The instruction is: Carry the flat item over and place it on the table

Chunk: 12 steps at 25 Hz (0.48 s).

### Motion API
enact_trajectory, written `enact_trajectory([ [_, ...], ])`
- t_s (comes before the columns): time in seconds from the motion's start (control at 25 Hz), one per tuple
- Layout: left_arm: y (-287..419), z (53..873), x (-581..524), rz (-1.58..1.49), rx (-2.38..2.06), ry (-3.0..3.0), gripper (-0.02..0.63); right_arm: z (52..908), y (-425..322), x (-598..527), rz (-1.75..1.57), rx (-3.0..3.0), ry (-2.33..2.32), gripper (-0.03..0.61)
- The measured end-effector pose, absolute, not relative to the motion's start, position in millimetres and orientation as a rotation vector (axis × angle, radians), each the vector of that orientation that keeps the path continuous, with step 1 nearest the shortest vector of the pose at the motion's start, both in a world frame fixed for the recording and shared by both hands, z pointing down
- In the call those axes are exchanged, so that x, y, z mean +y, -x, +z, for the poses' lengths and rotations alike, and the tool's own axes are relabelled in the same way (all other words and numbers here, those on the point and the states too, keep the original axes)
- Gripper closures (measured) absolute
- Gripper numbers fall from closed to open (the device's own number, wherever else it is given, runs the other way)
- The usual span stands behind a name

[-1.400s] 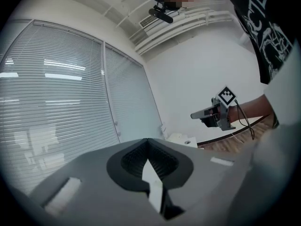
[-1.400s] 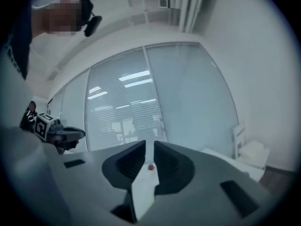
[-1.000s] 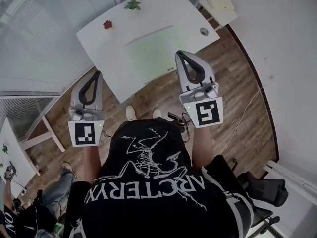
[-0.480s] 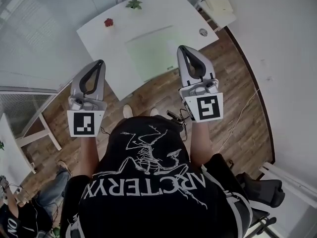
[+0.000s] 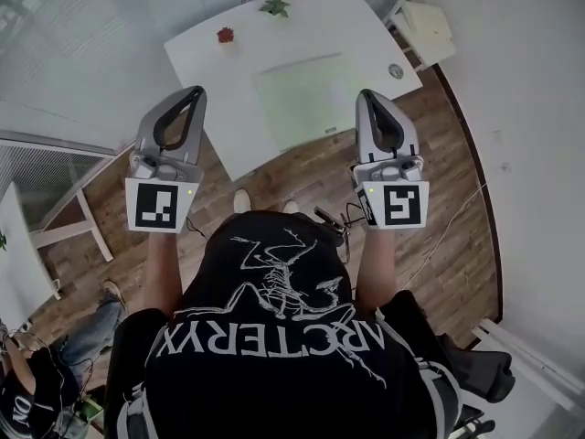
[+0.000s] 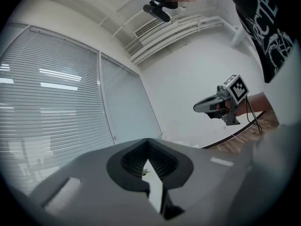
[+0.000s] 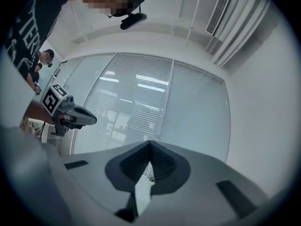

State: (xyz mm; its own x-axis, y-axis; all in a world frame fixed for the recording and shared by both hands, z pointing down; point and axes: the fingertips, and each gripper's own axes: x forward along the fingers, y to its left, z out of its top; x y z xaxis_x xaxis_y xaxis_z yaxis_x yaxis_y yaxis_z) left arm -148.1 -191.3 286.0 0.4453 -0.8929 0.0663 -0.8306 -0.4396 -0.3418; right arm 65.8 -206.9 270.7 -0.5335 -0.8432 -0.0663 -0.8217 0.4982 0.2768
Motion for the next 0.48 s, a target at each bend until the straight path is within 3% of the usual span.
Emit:
enact_trajectory([
  [0.48, 145, 283, -195, -0.358, 1.476, 2.429, 0.617, 270, -73, -211, -0.422, -2.634, -1.494, 0.566],
])
